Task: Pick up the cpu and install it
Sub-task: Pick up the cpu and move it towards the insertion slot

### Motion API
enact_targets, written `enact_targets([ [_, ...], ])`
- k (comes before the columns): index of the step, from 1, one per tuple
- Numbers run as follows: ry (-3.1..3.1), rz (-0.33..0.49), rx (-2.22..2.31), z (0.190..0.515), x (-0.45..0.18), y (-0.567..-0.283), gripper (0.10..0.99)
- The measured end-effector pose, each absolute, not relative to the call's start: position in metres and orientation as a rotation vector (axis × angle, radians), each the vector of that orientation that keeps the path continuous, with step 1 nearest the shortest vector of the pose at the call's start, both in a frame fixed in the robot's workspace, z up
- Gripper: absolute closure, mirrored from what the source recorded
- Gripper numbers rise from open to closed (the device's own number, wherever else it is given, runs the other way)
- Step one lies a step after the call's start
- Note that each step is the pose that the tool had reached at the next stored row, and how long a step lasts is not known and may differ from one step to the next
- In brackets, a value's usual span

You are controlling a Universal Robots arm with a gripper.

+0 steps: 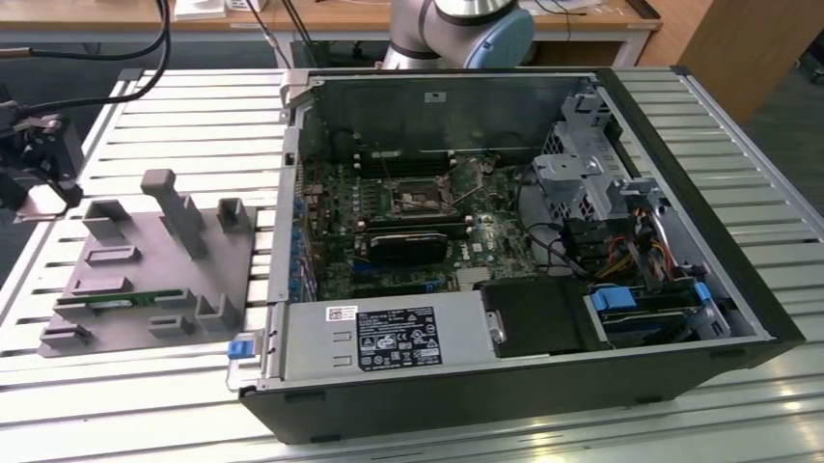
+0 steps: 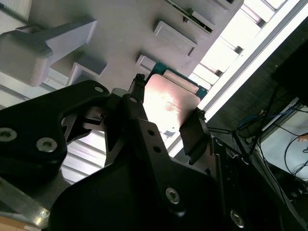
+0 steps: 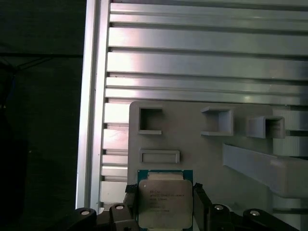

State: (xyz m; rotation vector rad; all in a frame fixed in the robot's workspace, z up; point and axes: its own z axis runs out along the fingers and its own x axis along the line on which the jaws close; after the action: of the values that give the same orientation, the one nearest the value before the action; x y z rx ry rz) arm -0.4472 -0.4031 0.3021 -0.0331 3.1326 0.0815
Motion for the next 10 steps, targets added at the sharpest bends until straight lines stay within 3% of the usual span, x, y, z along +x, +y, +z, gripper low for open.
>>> enact_targets([
  [10,3.133,0.081,-0.033,0.3082,-0.4472,-0.4019,0.545],
])
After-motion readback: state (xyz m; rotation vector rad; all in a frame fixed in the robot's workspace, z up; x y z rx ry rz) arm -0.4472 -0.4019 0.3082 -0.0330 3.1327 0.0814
